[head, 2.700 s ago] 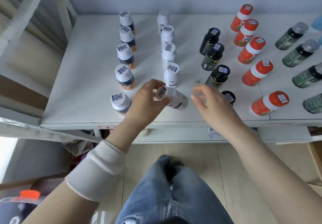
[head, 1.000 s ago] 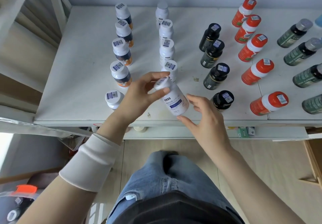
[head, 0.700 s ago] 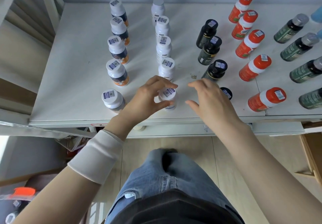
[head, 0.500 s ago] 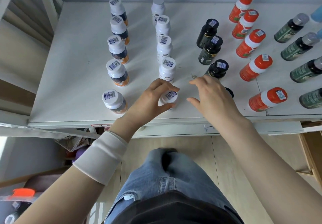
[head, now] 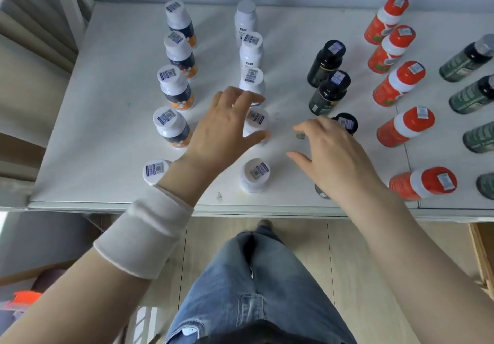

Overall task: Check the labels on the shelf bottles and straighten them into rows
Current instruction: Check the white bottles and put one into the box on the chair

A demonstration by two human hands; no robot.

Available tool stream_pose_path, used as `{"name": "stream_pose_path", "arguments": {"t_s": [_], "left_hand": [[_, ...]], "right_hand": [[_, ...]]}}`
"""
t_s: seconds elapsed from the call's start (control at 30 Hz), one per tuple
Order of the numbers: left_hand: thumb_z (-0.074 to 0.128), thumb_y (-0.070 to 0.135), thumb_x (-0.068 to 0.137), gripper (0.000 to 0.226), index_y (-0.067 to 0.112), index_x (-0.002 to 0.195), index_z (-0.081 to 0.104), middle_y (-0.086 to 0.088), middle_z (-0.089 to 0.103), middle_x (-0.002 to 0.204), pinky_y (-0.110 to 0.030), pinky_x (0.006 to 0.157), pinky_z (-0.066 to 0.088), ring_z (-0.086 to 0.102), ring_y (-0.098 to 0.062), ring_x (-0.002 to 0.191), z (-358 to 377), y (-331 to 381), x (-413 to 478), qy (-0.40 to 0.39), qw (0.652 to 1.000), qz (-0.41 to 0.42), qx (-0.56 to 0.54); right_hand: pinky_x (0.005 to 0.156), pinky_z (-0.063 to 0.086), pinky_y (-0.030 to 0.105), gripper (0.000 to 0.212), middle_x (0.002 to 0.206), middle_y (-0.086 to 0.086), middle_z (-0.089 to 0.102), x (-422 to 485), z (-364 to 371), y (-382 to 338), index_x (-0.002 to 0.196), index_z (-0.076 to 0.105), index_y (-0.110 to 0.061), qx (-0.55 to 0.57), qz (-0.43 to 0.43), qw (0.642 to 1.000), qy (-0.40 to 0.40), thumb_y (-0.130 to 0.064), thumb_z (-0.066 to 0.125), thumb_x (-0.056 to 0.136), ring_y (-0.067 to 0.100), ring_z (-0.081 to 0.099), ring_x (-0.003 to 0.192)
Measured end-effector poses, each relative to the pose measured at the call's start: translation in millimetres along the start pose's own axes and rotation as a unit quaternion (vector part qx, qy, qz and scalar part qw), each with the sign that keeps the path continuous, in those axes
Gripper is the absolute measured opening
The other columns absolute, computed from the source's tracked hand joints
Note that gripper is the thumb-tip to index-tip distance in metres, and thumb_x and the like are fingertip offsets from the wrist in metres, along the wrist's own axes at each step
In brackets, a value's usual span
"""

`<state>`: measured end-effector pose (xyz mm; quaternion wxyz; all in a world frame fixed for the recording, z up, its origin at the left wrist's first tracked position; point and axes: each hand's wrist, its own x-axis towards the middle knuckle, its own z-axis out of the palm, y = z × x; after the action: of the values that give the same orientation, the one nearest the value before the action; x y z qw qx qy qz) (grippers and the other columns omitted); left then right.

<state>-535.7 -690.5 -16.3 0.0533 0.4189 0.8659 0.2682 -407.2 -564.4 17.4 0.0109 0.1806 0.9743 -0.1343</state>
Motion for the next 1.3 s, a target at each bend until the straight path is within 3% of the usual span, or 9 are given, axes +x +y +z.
{"name": "stream_pose_path", "arguments": {"t_s": [0.1,0.33,0.4,0.47,0.57,0.73,0.9,1.07,1.3], "left_hand": [[0.071,0.028,0.079,0.052,0.017,0.126,0.051,-0.015,0.049,0.116,-0.044,0.090,0.043,0.048,-0.034,0.109,11.6,1.8,14.2,-0.072,0.995,-0.057,0.027],[0.072,0.021,0.079,0.033,0.021,0.109,0.058,0.005,0.061,0.103,-0.009,0.080,0.042,0.059,-0.011,0.090,-16.6,-0.4,7.9,-0.004,0.965,-0.152,-0.212],[0.072,0.018,0.079,0.032,0.019,0.107,0.057,0.003,0.063,0.106,-0.023,0.087,0.051,0.062,-0.011,0.093,-30.4,6.7,2.9,-0.016,0.915,-0.159,-0.371],[0.069,0.015,0.080,0.029,0.018,0.105,0.056,0.005,0.065,0.104,-0.030,0.083,0.055,0.064,-0.011,0.095,-36.1,10.7,-2.3,-0.026,0.866,-0.150,-0.476],[0.061,0.023,0.083,0.025,0.021,0.107,0.055,0.007,0.066,0.103,-0.028,0.078,0.055,0.063,-0.012,0.099,-36.7,11.4,-7.5,-0.042,0.818,-0.155,-0.552],[0.058,0.029,0.083,0.027,0.018,0.108,0.055,0.001,0.065,0.102,-0.027,0.073,0.055,0.064,-0.013,0.097,-37.1,13.4,-5.0,-0.058,0.824,-0.161,-0.540],[0.068,0.010,0.079,0.036,0.020,0.112,0.056,0.003,0.064,0.109,-0.031,0.086,0.051,0.060,-0.014,0.103,-41.3,7.5,-7.3,-0.065,0.839,-0.087,-0.533],[0.061,0.025,0.084,0.034,0.028,0.117,0.053,0.007,0.066,0.109,-0.031,0.083,0.054,0.063,-0.016,0.106,-43.3,6.6,-10.5,-0.076,0.815,-0.099,-0.565],[0.064,0.017,0.082,0.035,0.029,0.114,0.055,0.010,0.069,0.098,-0.028,0.079,0.054,0.064,-0.011,0.096,-47.3,3.0,-6.7,-0.039,0.791,-0.087,-0.604]], "right_hand": [[0.086,0.037,0.029,0.047,0.123,0.009,0.051,13.3,-0.8,6.6,0.130,0.045,-0.012,0.020,-0.015,1.000,-0.010,-0.031,0.057,0.089,0.025,0.047,0.115],[0.085,0.047,0.029,0.033,0.112,0.008,0.061,38.4,8.1,21.1,0.118,0.055,-0.007,0.214,0.003,0.975,0.053,-0.026,0.054,0.091,0.022,0.060,0.098],[0.075,0.048,0.018,0.037,0.109,0.001,0.060,40.3,5.2,17.6,0.121,0.052,-0.016,0.353,0.057,0.934,-0.003,-0.037,0.050,0.090,0.011,0.062,0.082],[0.060,0.050,0.021,0.039,0.099,0.003,0.060,39.3,0.9,14.5,0.115,0.051,-0.020,0.536,0.088,0.835,-0.083,-0.045,0.050,0.086,0.010,0.064,0.066],[0.056,0.050,0.024,0.028,0.092,0.005,0.057,32.6,-0.6,15.4,0.109,0.051,-0.020,0.663,0.052,0.741,-0.095,-0.028,0.058,0.082,0.012,0.063,0.064],[0.079,0.048,0.016,0.042,0.105,-0.002,0.054,22.9,1.2,9.0,0.107,0.044,-0.022,0.660,-0.030,0.750,-0.027,-0.003,0.061,0.075,-0.002,0.059,0.092],[0.058,0.052,0.024,0.051,0.100,0.005,0.057,20.7,1.5,2.3,0.115,0.045,-0.026,0.718,0.066,0.692,-0.033,-0.045,0.068,0.074,0.012,0.065,0.070],[0.073,0.052,0.020,0.033,0.105,0.002,0.057,14.8,1.6,-0.6,0.108,0.046,-0.019,0.678,0.003,0.735,-0.017,-0.009,0.056,0.078,0.006,0.063,0.086],[0.082,0.048,0.016,0.048,0.112,0.000,0.057,13.5,-3.3,-4.6,0.115,0.044,-0.023,0.707,-0.004,0.707,-0.005,-0.003,0.058,0.074,0.000,0.061,0.097]]}}
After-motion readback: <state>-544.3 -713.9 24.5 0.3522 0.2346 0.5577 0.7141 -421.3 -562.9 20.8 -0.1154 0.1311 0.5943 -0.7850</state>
